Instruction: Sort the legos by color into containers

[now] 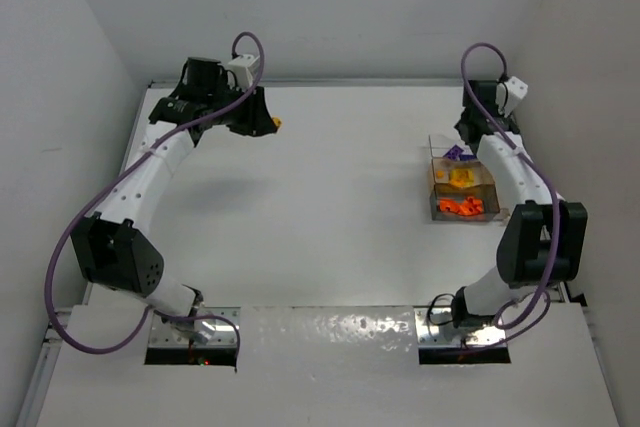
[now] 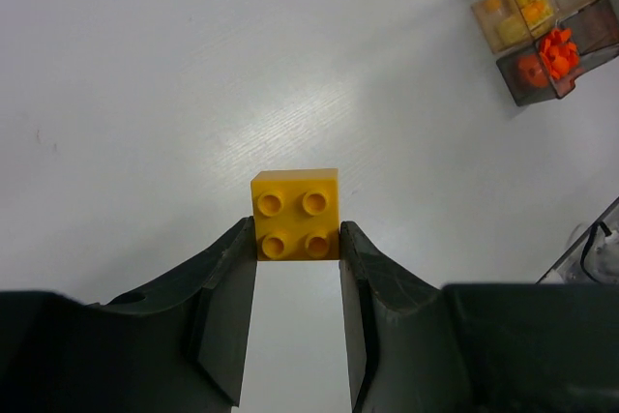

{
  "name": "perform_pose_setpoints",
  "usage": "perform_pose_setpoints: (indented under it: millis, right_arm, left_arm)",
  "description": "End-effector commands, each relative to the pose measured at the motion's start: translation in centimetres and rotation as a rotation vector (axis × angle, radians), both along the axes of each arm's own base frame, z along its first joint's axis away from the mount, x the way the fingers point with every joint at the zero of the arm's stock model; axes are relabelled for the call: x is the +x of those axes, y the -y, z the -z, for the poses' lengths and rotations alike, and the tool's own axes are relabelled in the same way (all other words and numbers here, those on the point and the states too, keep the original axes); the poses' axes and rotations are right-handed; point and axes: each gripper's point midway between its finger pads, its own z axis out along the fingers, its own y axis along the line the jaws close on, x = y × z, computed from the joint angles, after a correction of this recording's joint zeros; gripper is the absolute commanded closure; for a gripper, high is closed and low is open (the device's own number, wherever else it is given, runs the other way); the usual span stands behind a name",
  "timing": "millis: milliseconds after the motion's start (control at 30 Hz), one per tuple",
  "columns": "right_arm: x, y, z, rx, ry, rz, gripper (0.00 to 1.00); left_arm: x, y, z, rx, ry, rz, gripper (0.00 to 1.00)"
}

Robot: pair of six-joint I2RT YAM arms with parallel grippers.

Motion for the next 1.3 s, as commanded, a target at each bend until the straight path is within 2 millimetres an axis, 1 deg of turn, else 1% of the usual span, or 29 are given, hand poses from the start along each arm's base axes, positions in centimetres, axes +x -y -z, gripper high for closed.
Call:
perform_pose_setpoints:
  millis: [0,33,67,100,133,167,233,333,367,433,467,600,633,667,700,800,867,967,1000,1067,1100,1267]
  right_arm:
    - [-2.7,4.7,2.4,0.038,-0.008,0.302,1.0]
    - [-2.9,6.0,2.8,0.022,-0.012,0.353,1.0]
    - [-3.1,7.7,2.7,0.034,0.005,0.409,1.0]
    - [-3.3,8.3,3.0,0.036,-0.006,0.431,1.0]
    - [-3.4,8.9,3.7,0.038,-0.026,0.452,1.0]
    - [-3.5,9.7,3.5,0.033,-0.026,0.476,1.0]
    - [-4.3,11.0,3.8,-0.011,-0.05,0.522,1.0]
    - [-4.4,12.1,4.3,-0.049,-0.067,0.537,1.0]
    - [-4.2,12.5,4.9,-0.05,-0.091,0.537,1.0]
    - [-4.1,12.9,5.6,-0.044,-0.12,0.548,1.0]
    - [-3.9,13.0,6.3,-0.031,-0.137,0.546,1.0]
    - [-3.6,13.1,7.3,-0.02,-0.154,0.55,1.0]
    - [-3.6,13.1,7.4,-0.018,-0.152,0.555,0.96]
    - [-3.7,13.3,7.4,-0.016,-0.149,0.564,0.86]
    - [-3.5,13.3,7.6,-0.002,-0.142,0.569,0.8]
    - [-3.1,13.3,7.7,0.011,-0.135,0.559,0.68]
    - [-2.9,13.2,7.8,0.012,-0.14,0.551,0.67]
    - [-2.9,13.0,8.0,0.018,-0.161,0.533,0.56]
    - [-2.9,12.9,8.0,0.021,-0.164,0.528,0.53]
    - [-3.1,12.8,7.9,0.023,-0.162,0.525,0.53]
    - [-3.0,12.8,7.7,0.023,-0.157,0.522,0.5]
    - [-3.3,12.9,7.4,0.012,-0.153,0.513,0.47]
  left_arm:
    - [-0.8,-0.8,-2.7,0.012,0.106,-0.017,1.0]
    - [-1.1,-0.8,-2.2,0.016,0.094,-0.012,1.0]
    - [-1.3,-0.9,-2.1,0.022,0.096,-0.005,1.0]
    - [-1.4,-0.9,-2.1,0.024,0.097,-0.005,1.0]
    - [-1.6,-1.1,-1.8,0.032,0.091,-0.009,1.0]
    - [-1.5,-1.1,-1.8,0.034,0.091,-0.012,1.0]
    - [-1.5,-1.3,-1.6,0.043,0.09,-0.021,1.0]
    - [-1.5,-1.4,-1.4,0.045,0.084,-0.022,1.0]
    - [-1.4,-1.4,-1.2,0.046,0.08,-0.022,1.0]
    - [-1.3,-1.4,-0.9,0.049,0.072,-0.02,1.0]
    - [-1.2,-1.4,-0.7,0.051,0.068,-0.021,1.0]
    - [-1.0,-1.6,-0.6,0.059,0.07,-0.027,1.0]
    - [-0.9,-1.6,-0.6,0.062,0.07,-0.027,1.0]
    - [-0.9,-1.6,-0.5,0.066,0.072,-0.025,1.0]
    - [-0.9,-1.7,-0.5,0.068,0.071,-0.027,1.0]
    - [-0.9,-1.8,-0.4,0.071,0.07,-0.03,1.0]
    - [-0.9,-1.8,-0.4,0.073,0.073,-0.027,1.0]
    - [-0.9,-1.9,-0.2,0.077,0.073,-0.024,1.0]
    - [-0.9,-1.9,-0.2,0.077,0.072,-0.023,1.0]
    - [-0.9,-1.9,-0.1,0.08,0.075,-0.021,1.0]
    - [-0.8,-1.9,-0.2,0.08,0.078,-0.022,1.0]
    - [-0.9,-1.8,-0.2,0.073,0.077,-0.018,1.0]
